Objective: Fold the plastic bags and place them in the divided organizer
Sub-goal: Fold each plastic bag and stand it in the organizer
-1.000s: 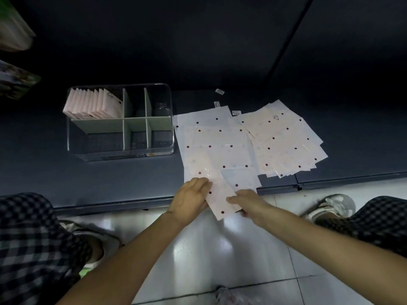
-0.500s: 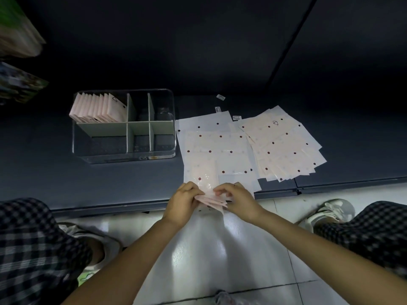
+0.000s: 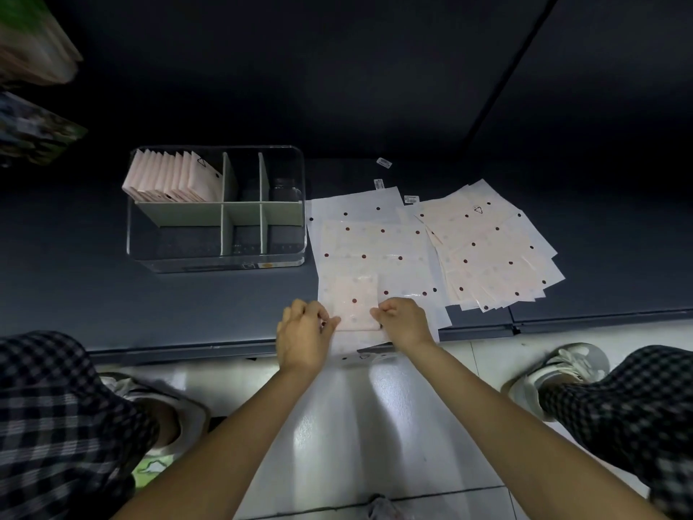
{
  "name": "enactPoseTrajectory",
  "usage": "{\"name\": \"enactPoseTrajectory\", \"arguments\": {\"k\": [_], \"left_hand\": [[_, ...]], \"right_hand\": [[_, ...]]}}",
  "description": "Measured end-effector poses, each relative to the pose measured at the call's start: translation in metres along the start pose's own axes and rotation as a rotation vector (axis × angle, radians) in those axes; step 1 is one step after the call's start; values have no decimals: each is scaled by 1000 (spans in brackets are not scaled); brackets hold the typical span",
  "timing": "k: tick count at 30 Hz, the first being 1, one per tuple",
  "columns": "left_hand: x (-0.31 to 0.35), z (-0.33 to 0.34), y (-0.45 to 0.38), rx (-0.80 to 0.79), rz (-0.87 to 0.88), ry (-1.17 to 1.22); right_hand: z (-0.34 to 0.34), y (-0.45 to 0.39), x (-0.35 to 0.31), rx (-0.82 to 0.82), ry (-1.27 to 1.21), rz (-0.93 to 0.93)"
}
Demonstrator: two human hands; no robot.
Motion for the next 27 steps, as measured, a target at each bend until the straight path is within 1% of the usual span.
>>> {"name": "enactPoseTrajectory", "arguments": {"k": [1,3,5,6,7,10,15,18,21,22,23,25,26,27], "left_hand": [[0,-2,1,40,63,0],[3,-7,1,81,297,-16],[6,-9,2,61,547,-41],[6,-10,3,51,625,-52],[6,-10,4,43,662,-56],[2,-12,6,36,675,-63],[6,-18,-4,138,773,-83],[9,-22,-11,215,820,-53],[11,-25,-17,262,837,-22],[13,-27,-19,269,837,-21],[15,-29,-21,274,829,-21],[20,-32,-25,290,806,-13],[24,-35,-27,306,797,-5],[29,-38,-29,325,786,11]], "right_hand": [[0,-1,-1,-7,8,20],[1,-4,-2,-25,10,60],[1,-6,-3,-53,20,75],[1,-7,-5,-56,25,82],[1,-8,-5,-49,15,104],[-3,-9,-11,-48,-45,181],[-11,-15,-18,-144,-81,267],[-20,-14,-22,-190,-113,291],[-29,-9,-26,-86,-234,266],[-31,-6,-28,-30,-243,209],[-33,-3,-29,37,-187,74],[-36,7,-33,197,35,-337],[-37,13,-36,249,147,-546],[-38,17,-39,289,227,-711]]}}
Point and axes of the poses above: each hand's wrist, its own y-axis away from the middle knuckle, its own z-axis out of the palm, x = y × z, the point moved 1 cm from there along -y, towards the middle knuckle, and after that the axes turned 14 degrees about x, right-handed, at the moved point
